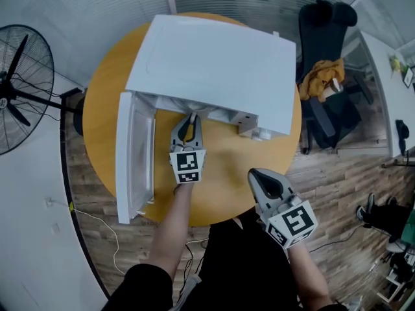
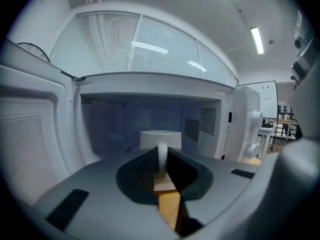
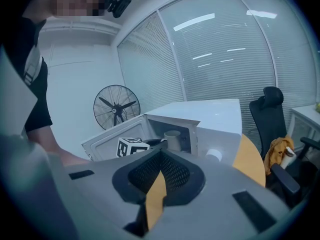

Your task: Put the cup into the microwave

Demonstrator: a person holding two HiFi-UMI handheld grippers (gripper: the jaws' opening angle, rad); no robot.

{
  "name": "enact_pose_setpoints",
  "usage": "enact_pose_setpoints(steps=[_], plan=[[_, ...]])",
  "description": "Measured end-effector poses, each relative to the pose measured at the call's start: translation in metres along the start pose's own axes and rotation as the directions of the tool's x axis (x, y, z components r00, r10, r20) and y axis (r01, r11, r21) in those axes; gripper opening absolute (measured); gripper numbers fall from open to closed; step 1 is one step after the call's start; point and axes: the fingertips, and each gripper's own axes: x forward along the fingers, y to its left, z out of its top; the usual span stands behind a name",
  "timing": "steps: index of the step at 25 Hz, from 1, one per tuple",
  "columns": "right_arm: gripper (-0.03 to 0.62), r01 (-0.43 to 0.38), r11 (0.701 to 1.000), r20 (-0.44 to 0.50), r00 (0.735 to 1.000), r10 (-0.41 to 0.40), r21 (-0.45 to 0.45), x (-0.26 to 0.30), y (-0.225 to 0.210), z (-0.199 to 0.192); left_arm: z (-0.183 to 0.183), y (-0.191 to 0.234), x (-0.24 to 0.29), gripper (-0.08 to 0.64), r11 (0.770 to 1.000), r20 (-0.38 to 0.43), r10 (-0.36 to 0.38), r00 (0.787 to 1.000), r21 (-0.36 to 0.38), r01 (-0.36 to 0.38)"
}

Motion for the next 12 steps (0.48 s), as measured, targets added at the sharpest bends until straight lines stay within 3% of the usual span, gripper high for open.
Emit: enact_pose_setpoints(steps=[12], plan=[[0.009, -0.018, 1.0, 0.002, 1.0, 0.018, 0.004, 0.012, 0.011, 0.001, 0.005, 0.009, 0.031, 0.035, 0.999, 0.026, 0.036, 0.999, 0.025, -0.036]])
